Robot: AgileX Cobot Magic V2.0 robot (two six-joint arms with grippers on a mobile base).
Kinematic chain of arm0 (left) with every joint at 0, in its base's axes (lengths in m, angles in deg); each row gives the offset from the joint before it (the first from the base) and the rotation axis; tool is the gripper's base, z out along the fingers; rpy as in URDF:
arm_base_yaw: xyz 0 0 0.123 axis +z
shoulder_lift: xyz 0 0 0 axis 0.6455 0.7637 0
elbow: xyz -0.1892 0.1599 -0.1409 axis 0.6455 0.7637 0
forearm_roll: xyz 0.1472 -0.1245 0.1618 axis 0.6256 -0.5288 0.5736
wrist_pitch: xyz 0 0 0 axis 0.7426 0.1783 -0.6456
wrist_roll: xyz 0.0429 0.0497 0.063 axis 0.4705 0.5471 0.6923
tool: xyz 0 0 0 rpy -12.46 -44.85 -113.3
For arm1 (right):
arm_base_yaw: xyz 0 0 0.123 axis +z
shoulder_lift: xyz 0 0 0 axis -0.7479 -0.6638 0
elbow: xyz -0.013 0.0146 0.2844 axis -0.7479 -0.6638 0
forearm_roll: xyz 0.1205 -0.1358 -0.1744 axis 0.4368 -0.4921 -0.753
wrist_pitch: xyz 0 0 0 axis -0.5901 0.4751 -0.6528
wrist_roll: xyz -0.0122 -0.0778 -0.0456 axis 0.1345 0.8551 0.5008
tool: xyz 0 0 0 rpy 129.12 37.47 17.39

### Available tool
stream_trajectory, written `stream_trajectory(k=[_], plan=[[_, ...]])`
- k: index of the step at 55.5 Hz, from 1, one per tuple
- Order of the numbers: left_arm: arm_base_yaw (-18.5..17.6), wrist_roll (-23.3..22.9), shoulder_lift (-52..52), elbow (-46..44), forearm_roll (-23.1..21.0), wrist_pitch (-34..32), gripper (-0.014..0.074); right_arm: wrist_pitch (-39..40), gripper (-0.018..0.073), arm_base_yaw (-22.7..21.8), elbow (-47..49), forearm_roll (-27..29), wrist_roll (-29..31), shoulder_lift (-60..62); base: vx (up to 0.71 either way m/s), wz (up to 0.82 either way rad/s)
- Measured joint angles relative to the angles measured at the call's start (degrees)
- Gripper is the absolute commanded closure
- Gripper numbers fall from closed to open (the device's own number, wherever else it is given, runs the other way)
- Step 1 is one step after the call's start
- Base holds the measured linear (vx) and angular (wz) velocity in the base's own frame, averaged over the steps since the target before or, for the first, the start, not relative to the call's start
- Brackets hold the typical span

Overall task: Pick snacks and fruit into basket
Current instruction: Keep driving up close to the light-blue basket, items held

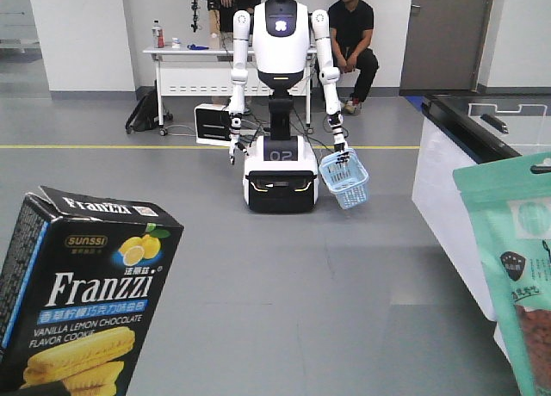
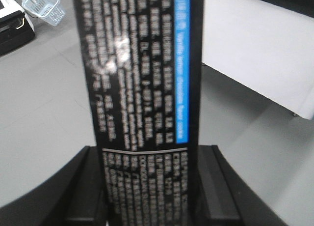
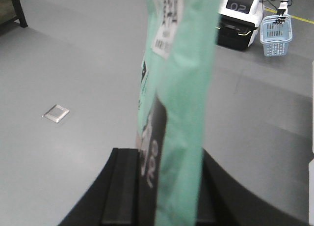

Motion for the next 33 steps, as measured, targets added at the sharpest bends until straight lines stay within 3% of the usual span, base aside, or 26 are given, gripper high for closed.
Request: stream_trajectory(k=[33], plan=[[0.0,0.0,0.0,0.0,0.0,0.0,0.0556,0.0,0.0566,0.0,0.0,0.0,0.0,0.0,0.51,-0.01]])
